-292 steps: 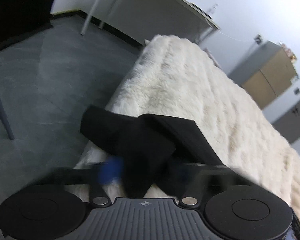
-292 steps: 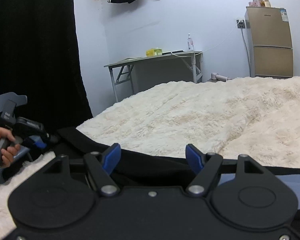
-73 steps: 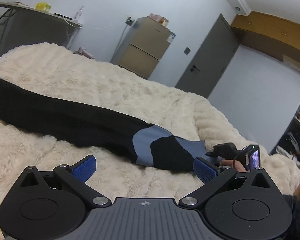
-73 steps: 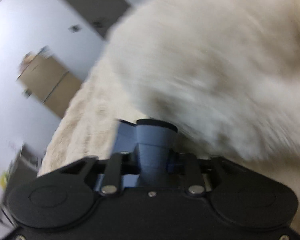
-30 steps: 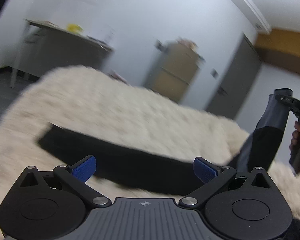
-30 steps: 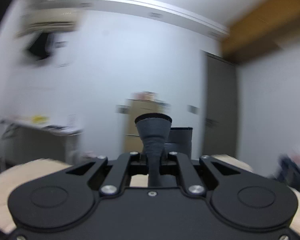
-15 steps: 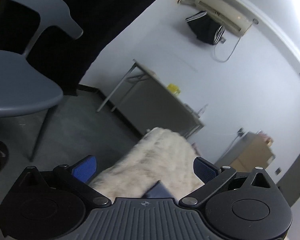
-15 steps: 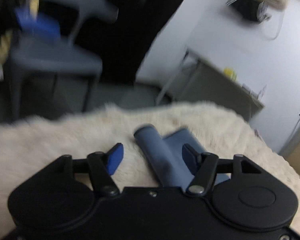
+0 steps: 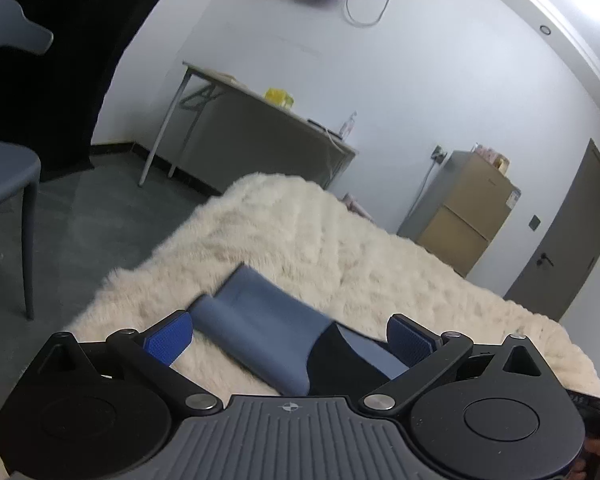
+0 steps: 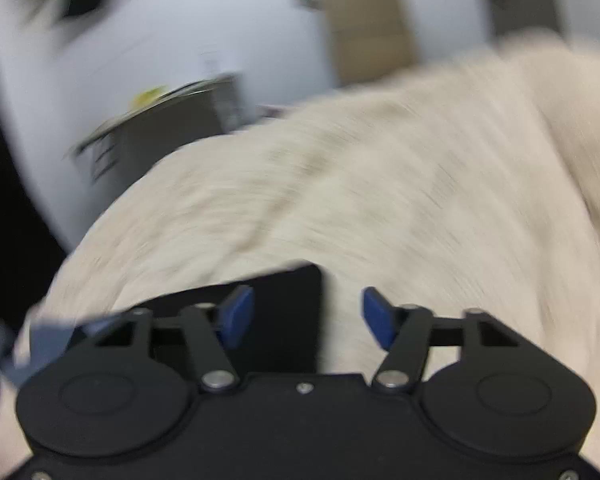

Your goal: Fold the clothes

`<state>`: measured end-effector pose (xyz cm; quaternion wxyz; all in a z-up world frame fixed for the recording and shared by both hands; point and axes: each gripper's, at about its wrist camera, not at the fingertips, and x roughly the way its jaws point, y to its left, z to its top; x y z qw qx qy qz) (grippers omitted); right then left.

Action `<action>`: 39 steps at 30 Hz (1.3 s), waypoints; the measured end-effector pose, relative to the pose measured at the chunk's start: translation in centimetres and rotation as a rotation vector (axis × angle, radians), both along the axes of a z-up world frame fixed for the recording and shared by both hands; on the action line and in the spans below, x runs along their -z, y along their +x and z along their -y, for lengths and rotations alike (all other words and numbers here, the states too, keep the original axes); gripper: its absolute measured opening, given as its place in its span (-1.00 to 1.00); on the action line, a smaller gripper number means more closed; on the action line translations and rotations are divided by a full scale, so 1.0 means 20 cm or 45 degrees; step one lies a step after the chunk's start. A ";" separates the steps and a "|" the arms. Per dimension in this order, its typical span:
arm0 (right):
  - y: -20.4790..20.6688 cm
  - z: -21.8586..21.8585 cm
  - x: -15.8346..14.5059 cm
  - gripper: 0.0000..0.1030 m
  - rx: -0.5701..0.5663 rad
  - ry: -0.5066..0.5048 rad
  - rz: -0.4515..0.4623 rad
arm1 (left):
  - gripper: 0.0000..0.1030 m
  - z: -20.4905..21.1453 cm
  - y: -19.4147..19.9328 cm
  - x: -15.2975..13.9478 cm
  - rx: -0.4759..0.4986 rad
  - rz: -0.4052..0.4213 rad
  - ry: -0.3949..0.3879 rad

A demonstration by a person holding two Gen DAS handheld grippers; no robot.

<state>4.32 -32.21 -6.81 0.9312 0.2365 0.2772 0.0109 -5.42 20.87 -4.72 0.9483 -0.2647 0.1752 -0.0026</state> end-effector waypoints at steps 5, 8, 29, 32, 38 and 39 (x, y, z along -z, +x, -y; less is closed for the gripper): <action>0.02 0.04 0.11 -0.07 -0.044 0.181 -0.054 | 0.99 0.17 0.00 0.04 0.223 0.016 0.127; 0.00 -0.01 0.12 -0.13 -0.096 0.150 -0.134 | 0.99 0.22 0.00 0.07 0.281 0.015 0.101; -0.04 -0.01 0.10 -0.19 -0.048 0.475 -0.058 | 0.99 0.04 -0.02 0.09 0.244 -0.030 -0.131; -0.01 -0.06 0.12 -0.16 -0.104 0.398 -0.131 | 0.99 0.10 -0.01 0.10 0.291 -0.055 -0.073; 0.05 -0.03 0.26 -0.19 -0.040 0.525 -0.226 | 0.99 0.15 0.01 0.16 0.361 -0.116 -0.062; 0.04 -0.03 0.26 -0.29 -0.047 0.522 -0.218 | 0.99 0.16 0.01 0.17 0.368 -0.128 -0.051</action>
